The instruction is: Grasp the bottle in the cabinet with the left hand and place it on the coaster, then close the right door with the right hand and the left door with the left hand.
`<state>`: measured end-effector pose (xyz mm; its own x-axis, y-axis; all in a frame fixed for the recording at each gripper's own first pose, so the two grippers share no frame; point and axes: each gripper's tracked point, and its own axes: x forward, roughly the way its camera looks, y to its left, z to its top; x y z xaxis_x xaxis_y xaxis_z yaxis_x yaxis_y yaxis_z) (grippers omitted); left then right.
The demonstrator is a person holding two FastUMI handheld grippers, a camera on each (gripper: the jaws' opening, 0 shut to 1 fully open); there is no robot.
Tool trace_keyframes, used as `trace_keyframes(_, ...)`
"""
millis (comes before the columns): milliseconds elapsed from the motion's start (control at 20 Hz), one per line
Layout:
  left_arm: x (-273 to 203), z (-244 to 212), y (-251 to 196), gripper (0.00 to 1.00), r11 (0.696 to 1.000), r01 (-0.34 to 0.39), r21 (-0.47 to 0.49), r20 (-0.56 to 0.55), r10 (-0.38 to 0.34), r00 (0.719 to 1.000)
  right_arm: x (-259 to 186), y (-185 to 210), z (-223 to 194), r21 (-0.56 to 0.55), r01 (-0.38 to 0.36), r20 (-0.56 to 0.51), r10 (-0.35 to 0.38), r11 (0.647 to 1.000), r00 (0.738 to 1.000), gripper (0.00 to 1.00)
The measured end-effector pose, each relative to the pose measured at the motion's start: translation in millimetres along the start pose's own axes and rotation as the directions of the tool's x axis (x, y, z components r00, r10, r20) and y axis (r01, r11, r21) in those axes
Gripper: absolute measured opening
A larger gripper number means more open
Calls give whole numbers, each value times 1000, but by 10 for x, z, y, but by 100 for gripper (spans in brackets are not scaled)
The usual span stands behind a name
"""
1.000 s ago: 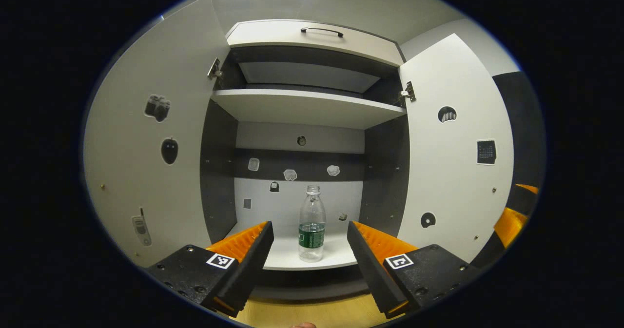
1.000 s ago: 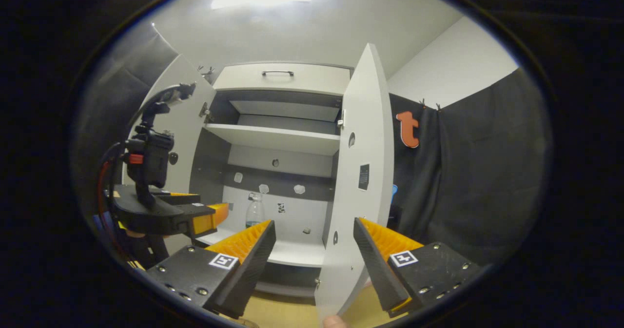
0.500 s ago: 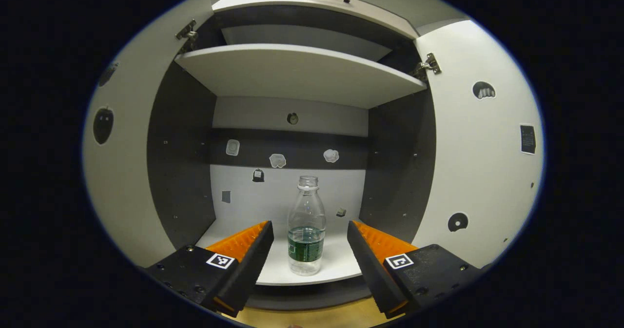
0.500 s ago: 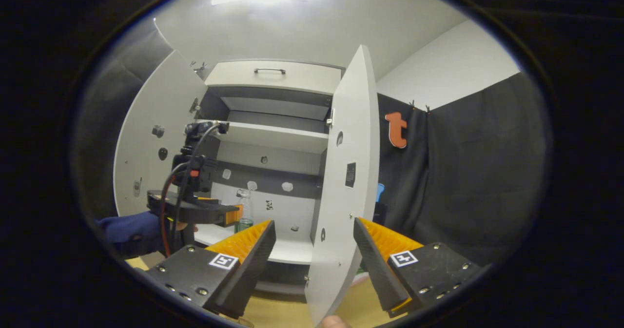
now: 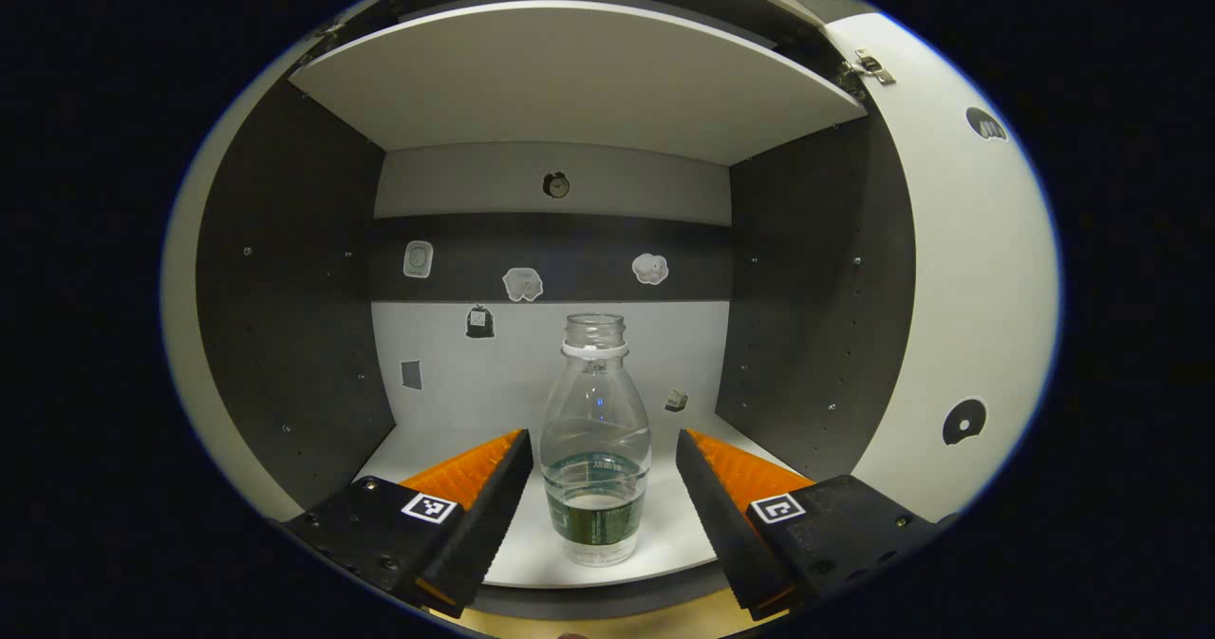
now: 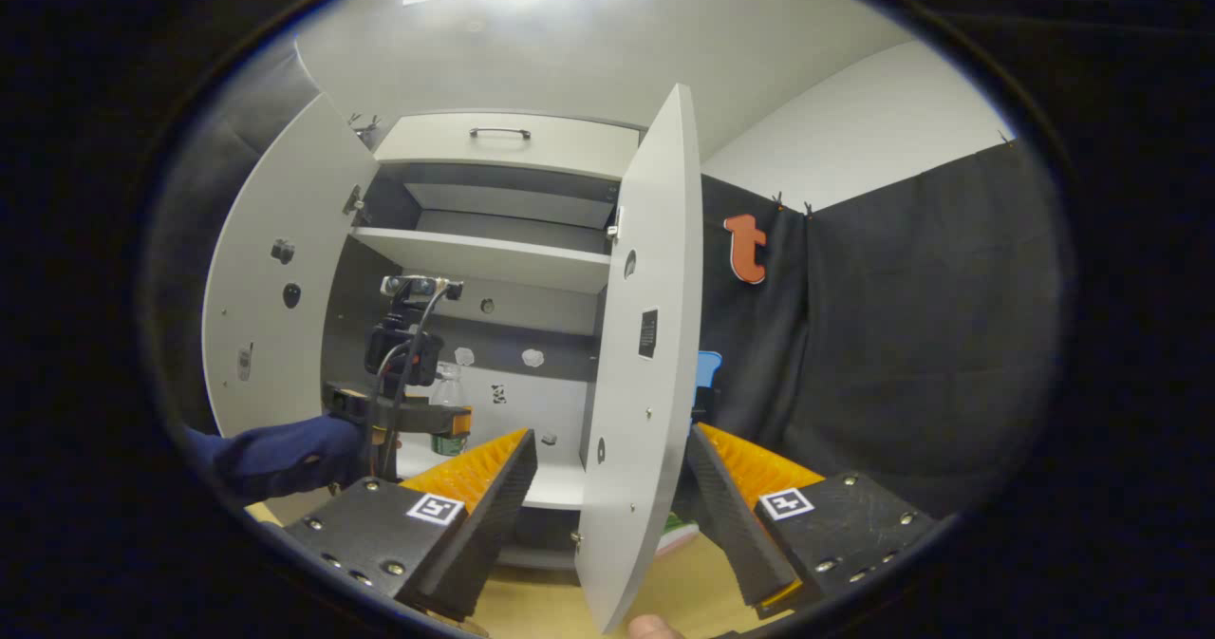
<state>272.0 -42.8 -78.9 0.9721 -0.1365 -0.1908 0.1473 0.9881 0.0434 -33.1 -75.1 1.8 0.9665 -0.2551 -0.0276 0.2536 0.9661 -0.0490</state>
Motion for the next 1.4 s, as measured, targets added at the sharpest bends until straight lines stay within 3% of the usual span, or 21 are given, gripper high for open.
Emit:
trace_keyframes(250, 205, -115, 99, 96, 999, -32, 20, -33, 32, 999, -63, -142, -41, 0, 42, -9, -42, 999, 999, 97)
trace_keyframes(350, 233, -113, 147, 81, 998, -52, 42, -33, 54, 998, -89, -175, -52, 10, 49, -15, -49, 999, 999, 97)
trace_keyframes(450, 235, -118, 141, 81, 998, -47, 44, -35, 49, 998, -96, -204, -61, 19, 52, -18, -52, 998, 998, 97)
trace_keyframes(800, -27, -26, -59, 80, 999, 41, -29, -18, -41, 999, -157, -220, -27, 42, 37, -18, -37, 998, 999, 97)
trace_keyframes(1400, -1148, -70, -482, 79, 969, 240, -66, 25, -239, 971, -246, -149, -47, 67, -51, -26, 52, 996, 998, 98)
